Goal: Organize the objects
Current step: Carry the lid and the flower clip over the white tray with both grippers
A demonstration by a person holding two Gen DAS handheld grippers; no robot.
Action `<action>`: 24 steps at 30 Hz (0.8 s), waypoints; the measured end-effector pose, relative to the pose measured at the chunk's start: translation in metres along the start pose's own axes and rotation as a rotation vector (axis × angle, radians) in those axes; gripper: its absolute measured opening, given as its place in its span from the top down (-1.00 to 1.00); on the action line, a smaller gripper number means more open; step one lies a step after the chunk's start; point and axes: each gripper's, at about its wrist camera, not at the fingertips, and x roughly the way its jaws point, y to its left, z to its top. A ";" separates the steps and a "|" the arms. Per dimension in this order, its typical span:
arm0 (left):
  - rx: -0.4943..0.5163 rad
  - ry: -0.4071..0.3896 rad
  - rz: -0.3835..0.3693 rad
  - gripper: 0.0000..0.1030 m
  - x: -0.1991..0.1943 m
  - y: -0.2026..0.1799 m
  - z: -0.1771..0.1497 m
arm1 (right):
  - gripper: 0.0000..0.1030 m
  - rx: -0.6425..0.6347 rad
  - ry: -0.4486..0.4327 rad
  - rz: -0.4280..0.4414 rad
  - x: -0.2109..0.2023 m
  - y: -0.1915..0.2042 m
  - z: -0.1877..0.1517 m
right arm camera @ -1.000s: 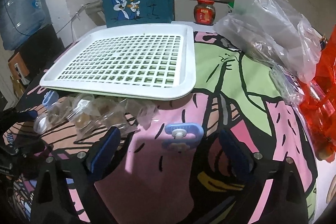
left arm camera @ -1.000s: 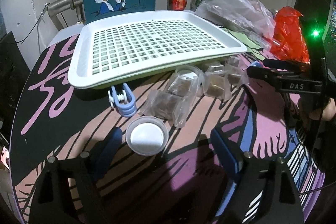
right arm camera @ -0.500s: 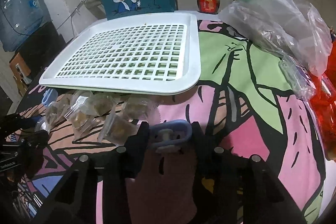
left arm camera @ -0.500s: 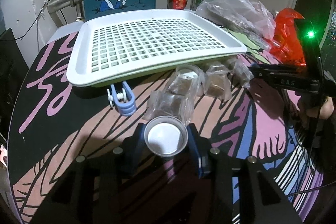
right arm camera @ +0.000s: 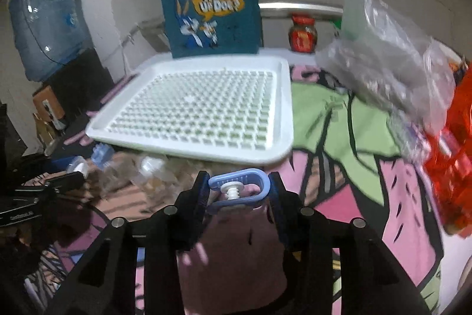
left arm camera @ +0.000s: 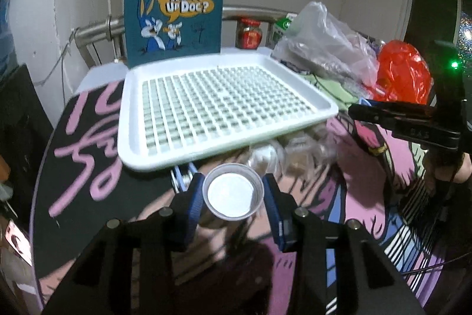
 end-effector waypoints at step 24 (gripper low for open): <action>-0.092 0.051 0.092 0.24 0.095 0.040 0.061 | 0.22 0.003 0.097 0.071 0.115 0.034 0.072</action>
